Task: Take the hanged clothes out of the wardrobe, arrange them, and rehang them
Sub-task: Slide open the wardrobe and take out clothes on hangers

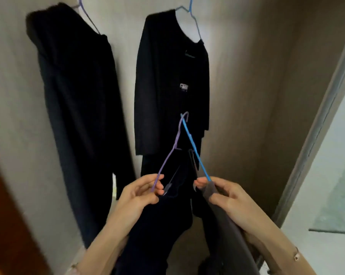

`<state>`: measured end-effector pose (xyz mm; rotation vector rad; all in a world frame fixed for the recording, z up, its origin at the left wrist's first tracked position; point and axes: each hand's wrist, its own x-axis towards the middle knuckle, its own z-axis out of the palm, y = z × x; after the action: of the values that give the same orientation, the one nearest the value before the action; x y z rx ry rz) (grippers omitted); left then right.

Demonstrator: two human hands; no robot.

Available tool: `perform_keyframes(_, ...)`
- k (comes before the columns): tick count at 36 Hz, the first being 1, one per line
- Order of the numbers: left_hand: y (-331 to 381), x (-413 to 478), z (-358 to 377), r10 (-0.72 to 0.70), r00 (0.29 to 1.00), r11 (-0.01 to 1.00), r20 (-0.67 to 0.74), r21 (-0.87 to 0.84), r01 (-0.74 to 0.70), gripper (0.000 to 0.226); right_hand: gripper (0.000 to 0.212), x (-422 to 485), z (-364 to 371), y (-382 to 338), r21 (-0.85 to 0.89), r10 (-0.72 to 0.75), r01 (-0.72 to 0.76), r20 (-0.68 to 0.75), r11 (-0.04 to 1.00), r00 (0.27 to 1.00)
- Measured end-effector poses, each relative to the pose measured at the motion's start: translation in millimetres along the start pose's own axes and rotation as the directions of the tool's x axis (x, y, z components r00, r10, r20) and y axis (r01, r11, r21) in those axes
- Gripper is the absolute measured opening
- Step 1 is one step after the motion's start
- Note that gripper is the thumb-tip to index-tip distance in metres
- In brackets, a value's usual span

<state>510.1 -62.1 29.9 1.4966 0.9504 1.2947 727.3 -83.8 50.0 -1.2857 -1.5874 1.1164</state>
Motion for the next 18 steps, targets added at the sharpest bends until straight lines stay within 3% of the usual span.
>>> perform_keyframes(4,-42,-73,-26,-0.185,0.974,0.982,-0.13,-0.045,0.181,0.052,0.042,-16,29,36,-0.053,0.064,-0.053,0.233,0.997,0.97)
perform_keyframes(7,-56,-125,-48,-0.274,0.928,0.962,-0.254,-0.094,0.258,0.059,0.046,-16,52,51,-0.095,0.075,-0.039,0.409,0.995,0.909)
perform_keyframes(10,-57,-168,-64,-0.3,0.879,0.954,-0.37,-0.104,0.282,0.045,0.046,-13,76,55,-0.115,0.063,-0.001,0.539,0.993,0.84)
perform_keyframes(14,-45,-229,-81,-0.346,0.764,0.936,-0.545,-0.147,0.319,0.036,0.05,-12,128,53,-0.102,0.041,0.048,0.722,0.994,0.69)
perform_keyframes(18,-25,-285,-90,-0.342,0.612,0.928,-0.713,-0.157,0.337,0.048,0.051,-10,185,40,-0.056,-0.006,0.105,0.857,0.993,0.516)
